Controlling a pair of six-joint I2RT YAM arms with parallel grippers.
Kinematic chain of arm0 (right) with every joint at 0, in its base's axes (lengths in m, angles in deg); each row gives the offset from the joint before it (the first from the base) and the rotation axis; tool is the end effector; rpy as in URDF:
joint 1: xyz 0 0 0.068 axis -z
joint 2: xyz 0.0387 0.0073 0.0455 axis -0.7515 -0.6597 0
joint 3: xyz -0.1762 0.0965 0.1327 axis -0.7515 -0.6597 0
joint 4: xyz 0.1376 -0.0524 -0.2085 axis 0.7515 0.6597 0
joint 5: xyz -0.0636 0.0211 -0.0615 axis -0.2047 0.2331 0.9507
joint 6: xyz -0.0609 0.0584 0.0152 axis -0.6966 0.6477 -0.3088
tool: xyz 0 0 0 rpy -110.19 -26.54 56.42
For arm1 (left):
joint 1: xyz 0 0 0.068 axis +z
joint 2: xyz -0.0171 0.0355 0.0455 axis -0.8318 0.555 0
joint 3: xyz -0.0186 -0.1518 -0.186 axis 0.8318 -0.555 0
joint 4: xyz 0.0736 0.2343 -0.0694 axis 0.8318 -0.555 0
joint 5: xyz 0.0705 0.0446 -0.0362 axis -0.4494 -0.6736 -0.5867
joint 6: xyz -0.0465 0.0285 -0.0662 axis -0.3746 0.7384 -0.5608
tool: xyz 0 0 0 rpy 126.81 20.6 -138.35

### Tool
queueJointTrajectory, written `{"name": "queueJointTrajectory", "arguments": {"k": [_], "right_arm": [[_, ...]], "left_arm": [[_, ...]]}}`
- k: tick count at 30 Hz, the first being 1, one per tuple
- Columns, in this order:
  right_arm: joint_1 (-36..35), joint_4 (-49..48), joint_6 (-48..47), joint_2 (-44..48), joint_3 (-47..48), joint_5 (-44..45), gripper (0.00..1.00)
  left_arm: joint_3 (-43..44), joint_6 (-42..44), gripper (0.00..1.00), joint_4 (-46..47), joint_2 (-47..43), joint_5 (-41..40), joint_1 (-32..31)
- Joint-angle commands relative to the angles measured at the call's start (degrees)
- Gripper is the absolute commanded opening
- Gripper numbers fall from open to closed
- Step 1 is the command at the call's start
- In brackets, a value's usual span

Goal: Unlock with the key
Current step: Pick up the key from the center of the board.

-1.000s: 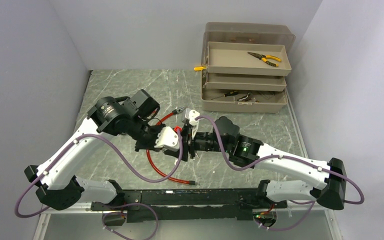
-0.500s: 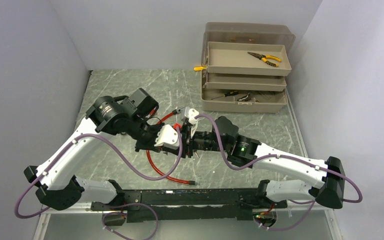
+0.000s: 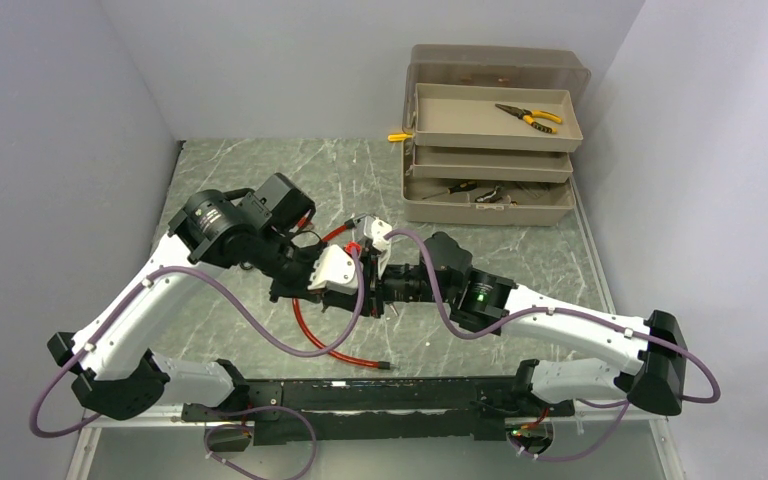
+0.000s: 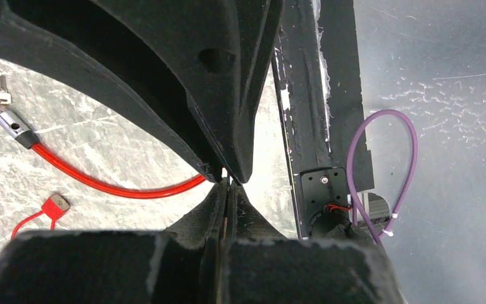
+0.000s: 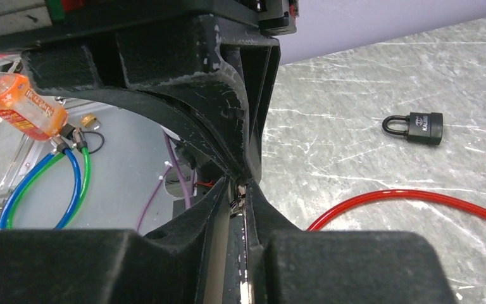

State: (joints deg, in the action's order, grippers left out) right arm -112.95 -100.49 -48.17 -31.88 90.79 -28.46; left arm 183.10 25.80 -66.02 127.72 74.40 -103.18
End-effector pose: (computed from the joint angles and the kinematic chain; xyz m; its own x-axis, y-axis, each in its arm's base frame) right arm 0.1121 0.3002 0.3233 -0.2266 -0.0284 -0.9736 -0.9728 0.0570 0.2247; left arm 0.1158 -0.1759 0.3628 0.1289 0.7862 -0.6044 0.9877 -0.1560 0.0077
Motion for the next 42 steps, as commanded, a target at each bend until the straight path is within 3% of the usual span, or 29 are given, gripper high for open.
{"name": "queueJointTrajectory", "arguments": {"k": [1, 3, 11, 13, 15, 21, 23, 25, 26, 27, 28, 29, 36, 38, 42], "right_arm": [[-0.11, -1.52, -0.12, 0.24, 1.05, -0.94, 0.12], [-0.09, -1.93, 0.09, 0.48, 0.82, 0.17, 0.01], [-0.10, -3.14, 1.30, 1.85, -0.82, 1.93, 0.00], [0.00, -2.01, 1.52, 1.91, -0.81, 1.93, 0.00], [-0.02, -1.68, 1.90, 2.34, -1.42, 2.43, 0.00], [0.70, -4.14, 3.77, 5.99, -4.90, 4.86, 0.00], [1.12, -5.05, 4.42, 6.98, -5.61, 5.02, 0.00], [1.71, -6.07, 5.25, 8.06, -6.57, 5.08, 0.00], [2.14, -6.69, 5.60, 8.58, -7.03, 5.11, 0.00], [2.48, -7.05, 5.91, 9.01, -7.54, 5.10, 0.00], [2.85, -7.43, 6.34, 9.44, -7.78, 4.98, 0.00], [3.26, -7.65, 6.60, 9.72, -8.13, 4.74, 0.00], [8.11, -9.37, 10.22, 12.52, -11.18, 2.74, 0.00], [9.99, -9.31, 11.01, 13.10, -11.91, 1.74, 0.00], [12.99, -7.84, 11.26, 14.08, -12.08, 0.76, 0.00]], "left_arm": [[2.29, -0.32, 0.00, -0.62, 0.07, 2.19, 0.47], [2.38, -0.62, 0.00, -0.62, 0.16, 2.82, 0.40], [4.55, -1.93, 0.00, -0.57, 0.67, 1.91, 0.59], [5.64, -2.43, 0.07, -0.55, 0.77, 2.00, 0.98], [6.57, -3.31, 0.21, -0.53, 0.93, 1.94, 1.50], [7.54, -4.78, 0.28, 0.67, 0.19, 4.45, 6.19], [7.61, -5.39, 0.40, 1.30, -0.26, 6.02, 8.33], [6.78, -5.37, 0.43, 2.82, -1.43, 7.78, 10.56], [5.72, -5.45, 0.52, 3.92, -2.24, 8.80, 11.59], [4.42, -5.64, 0.68, 5.26, -3.20, 9.54, 12.50], [2.82, -5.86, 0.92, 6.77, -4.25, 10.02, 12.98], [0.90, -6.29, 0.98, 8.63, -5.43, 9.93, 13.44], [-12.56, -5.79, 1.00, 24.23, -11.97, 3.30, 20.38], [-15.84, -3.86, 0.99, 26.80, -9.86, 1.24, 25.76], [-17.79, 4.51, 0.99, 28.16, -0.72, 4.62, 34.78]]}}
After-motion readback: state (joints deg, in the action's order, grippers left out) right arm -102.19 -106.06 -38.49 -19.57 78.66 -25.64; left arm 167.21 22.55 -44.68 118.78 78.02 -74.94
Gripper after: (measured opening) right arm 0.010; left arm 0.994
